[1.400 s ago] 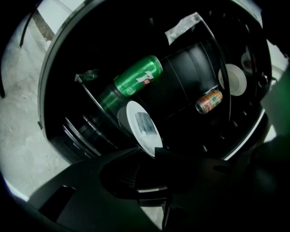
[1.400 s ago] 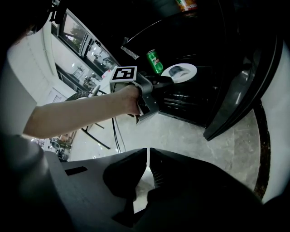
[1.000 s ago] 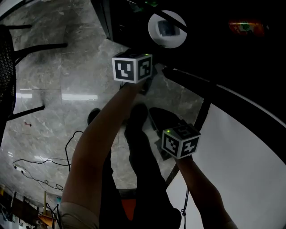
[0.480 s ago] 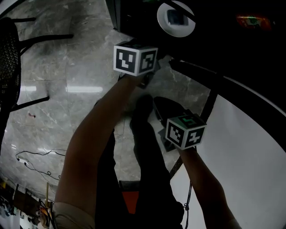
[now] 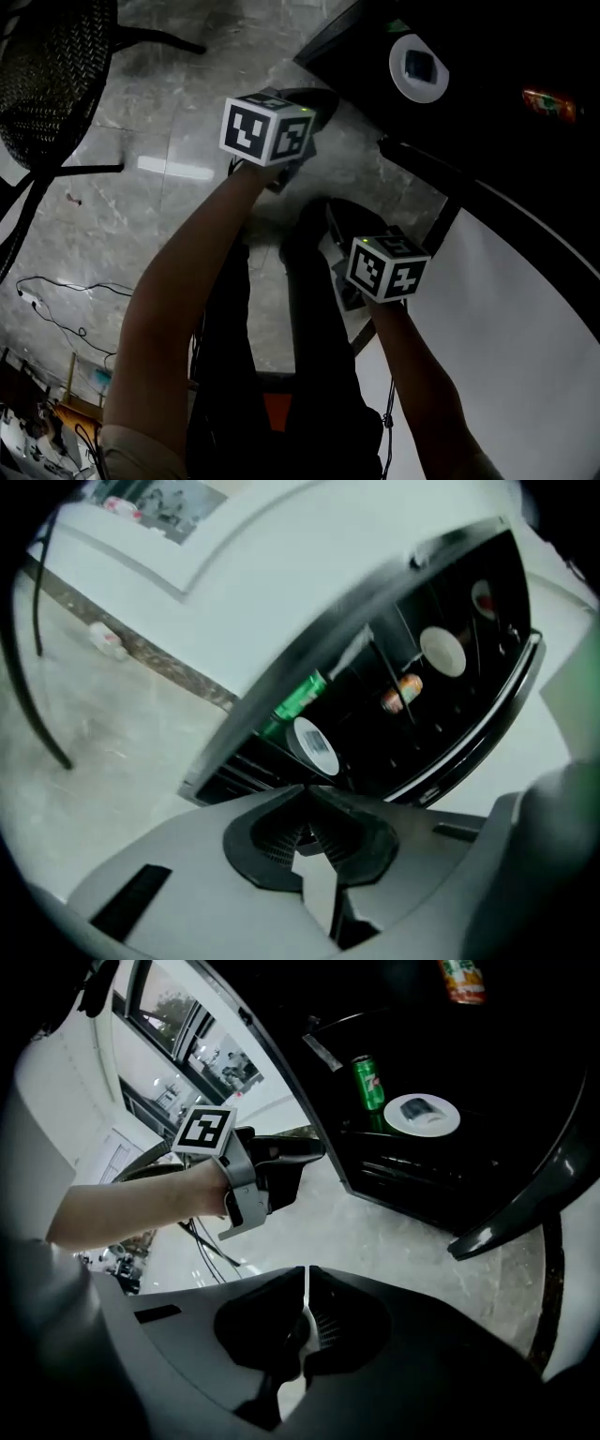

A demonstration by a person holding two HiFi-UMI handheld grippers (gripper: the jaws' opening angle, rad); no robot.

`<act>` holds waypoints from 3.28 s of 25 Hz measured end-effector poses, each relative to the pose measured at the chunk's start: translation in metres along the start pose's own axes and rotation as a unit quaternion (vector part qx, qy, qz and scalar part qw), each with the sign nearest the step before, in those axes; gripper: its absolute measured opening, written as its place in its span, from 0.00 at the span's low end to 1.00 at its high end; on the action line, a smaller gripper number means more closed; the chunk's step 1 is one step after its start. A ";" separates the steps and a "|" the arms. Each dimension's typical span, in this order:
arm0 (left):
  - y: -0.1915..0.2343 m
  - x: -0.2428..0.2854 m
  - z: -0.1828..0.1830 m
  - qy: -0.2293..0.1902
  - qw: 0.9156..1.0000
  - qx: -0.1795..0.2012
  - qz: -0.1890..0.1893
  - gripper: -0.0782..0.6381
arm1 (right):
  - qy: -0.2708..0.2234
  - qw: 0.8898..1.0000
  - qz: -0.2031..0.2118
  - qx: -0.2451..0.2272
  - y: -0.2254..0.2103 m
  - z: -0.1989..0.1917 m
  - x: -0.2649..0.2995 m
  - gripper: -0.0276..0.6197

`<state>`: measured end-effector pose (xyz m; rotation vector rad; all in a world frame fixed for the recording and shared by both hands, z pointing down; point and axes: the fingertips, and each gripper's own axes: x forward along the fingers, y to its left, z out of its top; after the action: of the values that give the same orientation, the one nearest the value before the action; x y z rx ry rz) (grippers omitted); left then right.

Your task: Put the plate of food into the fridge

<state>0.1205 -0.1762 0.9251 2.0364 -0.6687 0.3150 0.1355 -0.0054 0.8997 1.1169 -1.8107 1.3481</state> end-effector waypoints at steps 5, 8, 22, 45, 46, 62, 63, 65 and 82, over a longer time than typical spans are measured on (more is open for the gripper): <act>0.012 -0.049 0.018 -0.013 1.000 0.004 0.027 0.14 | -0.005 1.000 0.002 -0.024 0.032 0.029 -0.001 0.09; 0.014 -0.077 0.020 0.002 0.999 0.023 0.042 0.14 | -0.007 0.999 0.027 -0.021 0.063 0.039 -0.005 0.09; 0.001 -0.174 0.023 -0.001 0.997 0.038 0.074 0.14 | -0.010 1.000 0.013 -0.020 0.098 0.041 -0.037 0.09; -0.099 -0.316 0.110 -0.072 0.995 0.031 0.063 0.13 | -0.046 0.997 0.032 -0.053 0.226 0.096 -0.134 0.08; -0.103 -0.322 0.115 -0.076 0.995 0.028 0.064 0.13 | -0.050 0.997 0.026 -0.049 0.230 0.100 -0.138 0.08; -0.171 -0.355 0.158 -0.023 0.990 0.129 0.056 0.13 | -0.087 0.995 0.020 -0.047 0.277 0.156 -0.182 0.08; -0.175 -0.355 0.160 -0.021 0.989 0.135 0.055 0.13 | -0.091 0.995 0.020 -0.047 0.278 0.160 -0.185 0.08; -0.185 -0.354 0.164 -0.018 0.988 0.145 0.052 0.13 | -0.098 0.994 0.018 -0.047 0.279 0.167 -0.193 0.08; -0.252 -0.366 0.178 -0.003 0.979 0.201 0.012 0.13 | -0.130 0.990 0.000 -0.052 0.291 0.171 -0.249 0.08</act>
<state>-0.0421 -0.1017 0.4812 2.4144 -0.6745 0.4920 -0.0086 -0.0668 0.5101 1.2835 -2.0392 1.1360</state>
